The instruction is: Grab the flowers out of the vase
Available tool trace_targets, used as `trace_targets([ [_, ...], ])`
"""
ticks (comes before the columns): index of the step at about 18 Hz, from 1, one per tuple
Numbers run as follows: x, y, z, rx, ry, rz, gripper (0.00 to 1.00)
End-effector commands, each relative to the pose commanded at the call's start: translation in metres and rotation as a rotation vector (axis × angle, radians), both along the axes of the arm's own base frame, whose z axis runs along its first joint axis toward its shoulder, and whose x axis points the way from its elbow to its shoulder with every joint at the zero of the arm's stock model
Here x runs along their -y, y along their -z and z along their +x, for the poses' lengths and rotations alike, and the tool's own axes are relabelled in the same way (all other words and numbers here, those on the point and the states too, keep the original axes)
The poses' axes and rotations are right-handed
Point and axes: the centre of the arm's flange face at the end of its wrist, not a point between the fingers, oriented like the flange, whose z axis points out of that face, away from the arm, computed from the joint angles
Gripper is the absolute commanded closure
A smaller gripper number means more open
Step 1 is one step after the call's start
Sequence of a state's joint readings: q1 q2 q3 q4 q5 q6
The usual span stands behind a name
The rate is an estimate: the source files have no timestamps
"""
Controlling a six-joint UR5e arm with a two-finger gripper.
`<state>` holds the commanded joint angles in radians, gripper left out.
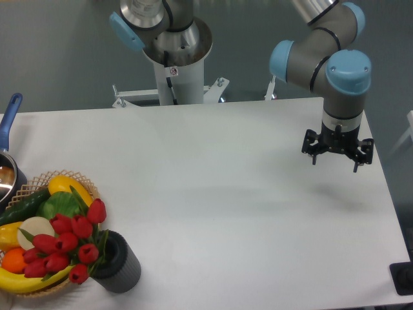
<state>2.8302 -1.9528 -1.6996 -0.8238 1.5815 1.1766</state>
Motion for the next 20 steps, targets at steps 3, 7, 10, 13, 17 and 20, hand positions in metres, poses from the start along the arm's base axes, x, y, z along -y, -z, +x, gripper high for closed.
trace_targets([
  [3, 0.0, 0.0, 0.001, 0.002, -0.001, 0.003, 0.0],
  [7, 0.0, 0.005, 0.003, 0.011, 0.0, -0.002, 0.0],
  [10, -0.005, 0.011, 0.012, 0.024, 0.01, -0.005, 0.0],
  [13, -0.007, 0.013, 0.02, -0.018, 0.018, 0.023, 0.0],
  [17, -0.019, 0.018, 0.03, -0.047, 0.057, 0.12, 0.0],
  [20, -0.039, 0.014, 0.041, 0.021, 0.113, 0.311, 0.0],
])
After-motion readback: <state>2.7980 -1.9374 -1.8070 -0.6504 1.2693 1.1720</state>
